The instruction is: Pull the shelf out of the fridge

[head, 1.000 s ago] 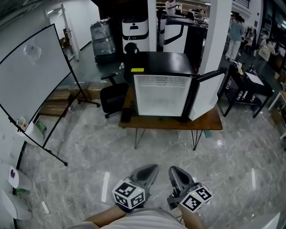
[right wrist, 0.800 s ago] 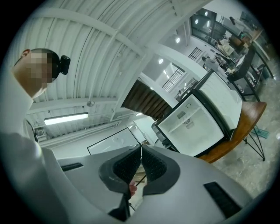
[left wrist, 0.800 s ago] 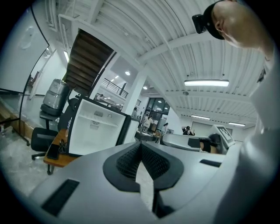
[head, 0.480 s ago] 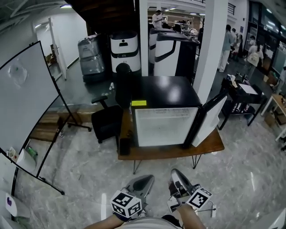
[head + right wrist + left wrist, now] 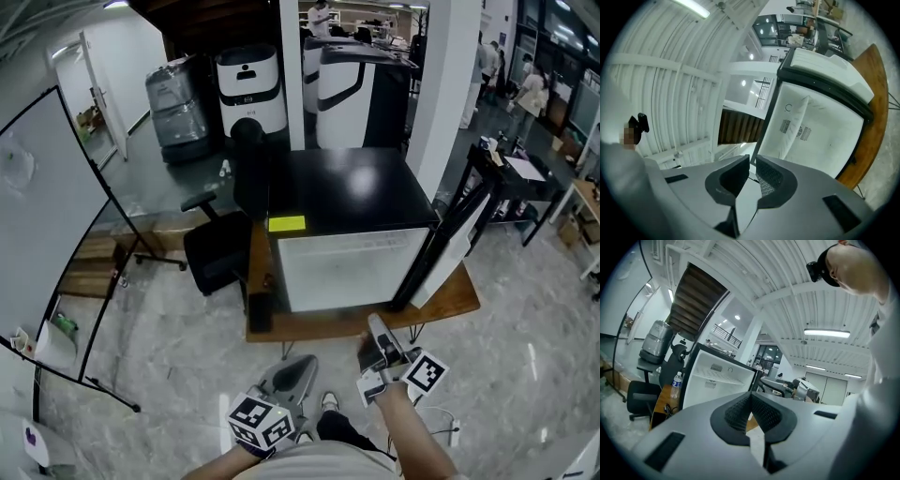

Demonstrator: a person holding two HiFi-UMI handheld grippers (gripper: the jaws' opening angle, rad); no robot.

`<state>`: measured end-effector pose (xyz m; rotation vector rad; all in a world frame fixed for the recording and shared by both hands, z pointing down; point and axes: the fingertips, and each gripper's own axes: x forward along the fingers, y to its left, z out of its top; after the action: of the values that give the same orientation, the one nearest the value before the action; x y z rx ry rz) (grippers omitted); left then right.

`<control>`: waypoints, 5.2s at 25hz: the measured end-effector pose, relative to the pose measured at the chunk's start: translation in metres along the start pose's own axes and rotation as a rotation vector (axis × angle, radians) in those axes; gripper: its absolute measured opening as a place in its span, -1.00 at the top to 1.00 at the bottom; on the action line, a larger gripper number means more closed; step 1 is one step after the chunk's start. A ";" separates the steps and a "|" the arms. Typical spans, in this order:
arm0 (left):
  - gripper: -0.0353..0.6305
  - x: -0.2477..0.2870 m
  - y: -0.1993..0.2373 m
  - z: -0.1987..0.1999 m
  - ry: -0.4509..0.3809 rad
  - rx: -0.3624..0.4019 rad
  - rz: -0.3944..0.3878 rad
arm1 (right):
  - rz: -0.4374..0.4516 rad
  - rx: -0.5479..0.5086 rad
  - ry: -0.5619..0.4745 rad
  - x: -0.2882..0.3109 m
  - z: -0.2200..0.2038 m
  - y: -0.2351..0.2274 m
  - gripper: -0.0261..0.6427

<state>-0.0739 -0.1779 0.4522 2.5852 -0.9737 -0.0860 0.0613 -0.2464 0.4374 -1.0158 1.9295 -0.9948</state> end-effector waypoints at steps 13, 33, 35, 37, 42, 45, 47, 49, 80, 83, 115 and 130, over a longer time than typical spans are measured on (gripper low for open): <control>0.88 0.061 0.054 0.031 -0.025 0.009 0.125 | -0.103 0.221 0.007 0.113 0.036 -0.144 0.68; 0.88 0.107 0.091 0.037 -0.006 -0.016 0.173 | -0.136 0.377 -0.042 0.201 0.056 -0.216 0.57; 0.88 0.108 0.092 0.036 -0.004 -0.016 0.177 | -0.122 0.392 -0.053 0.205 0.057 -0.215 0.65; 0.88 0.109 0.095 0.034 -0.002 -0.018 0.184 | -0.112 0.396 -0.062 0.207 0.057 -0.217 0.71; 0.88 0.111 0.100 0.036 0.002 -0.028 0.191 | -0.096 0.414 -0.073 0.212 0.059 -0.216 0.76; 0.88 0.110 0.099 0.034 0.006 -0.035 0.190 | -0.109 0.415 -0.079 0.211 0.059 -0.214 0.78; 0.88 0.109 0.097 0.032 0.009 -0.038 0.188 | -0.123 0.413 -0.081 0.209 0.059 -0.216 0.78; 0.88 0.109 0.095 0.029 0.012 -0.039 0.183 | -0.129 0.414 -0.084 0.207 0.059 -0.217 0.79; 0.88 0.069 0.079 0.028 0.015 -0.040 0.115 | -0.165 0.435 -0.122 0.155 0.039 -0.194 0.79; 0.88 0.063 0.074 0.026 0.014 -0.037 0.108 | -0.165 0.432 -0.121 0.145 0.036 -0.190 0.80; 0.88 0.010 0.026 0.000 0.013 -0.048 0.066 | -0.172 0.450 -0.110 0.065 0.012 -0.156 0.79; 0.88 -0.024 -0.013 -0.018 0.026 -0.027 -0.024 | -0.166 0.443 -0.136 -0.017 -0.016 -0.118 0.79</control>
<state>-0.0808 -0.1479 0.4629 2.5675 -0.9259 -0.0711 0.0916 -0.2730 0.5508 -0.9626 1.4427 -1.3364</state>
